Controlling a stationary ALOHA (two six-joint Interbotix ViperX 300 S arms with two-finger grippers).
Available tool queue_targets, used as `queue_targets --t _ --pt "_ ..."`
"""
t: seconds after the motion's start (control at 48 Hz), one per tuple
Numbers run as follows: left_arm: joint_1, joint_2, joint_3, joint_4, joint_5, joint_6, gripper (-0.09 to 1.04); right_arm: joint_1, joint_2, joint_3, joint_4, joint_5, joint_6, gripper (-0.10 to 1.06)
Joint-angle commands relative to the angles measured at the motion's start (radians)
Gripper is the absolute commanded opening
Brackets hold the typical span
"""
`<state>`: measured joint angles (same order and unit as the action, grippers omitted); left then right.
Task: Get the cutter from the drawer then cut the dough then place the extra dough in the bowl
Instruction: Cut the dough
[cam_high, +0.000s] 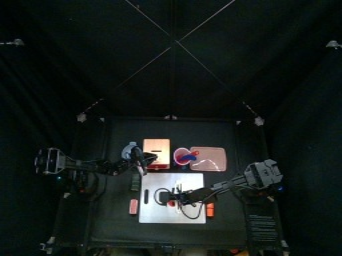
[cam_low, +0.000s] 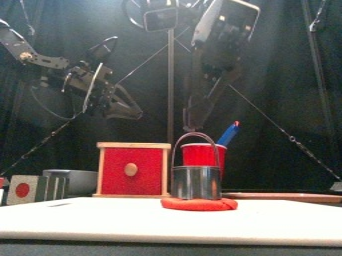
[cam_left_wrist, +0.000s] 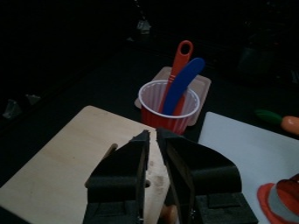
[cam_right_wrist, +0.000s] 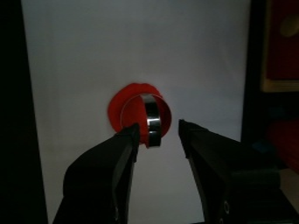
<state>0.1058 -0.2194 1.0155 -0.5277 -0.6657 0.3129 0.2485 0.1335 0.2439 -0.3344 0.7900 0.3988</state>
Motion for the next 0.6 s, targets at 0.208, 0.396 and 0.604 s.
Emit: queue_targets --t 0.208,0.396,0.604 --pt "-0.100 0.031 -0.014 0.029 -0.074 -0.002 0.63 -0.006 -0.232 0.212 -0.202 -0.261 0.133 0.79" --pt "-0.167 0.091 -0.038 0.015 -0.086 -0.006 0.71 -0.061 -0.380 0.413 -0.278 -0.597 0.166 0.79" --pt "-0.267 0.175 -0.081 0.015 -0.140 -0.023 0.83 -0.199 -0.437 0.637 -0.247 -1.066 0.161 0.79"
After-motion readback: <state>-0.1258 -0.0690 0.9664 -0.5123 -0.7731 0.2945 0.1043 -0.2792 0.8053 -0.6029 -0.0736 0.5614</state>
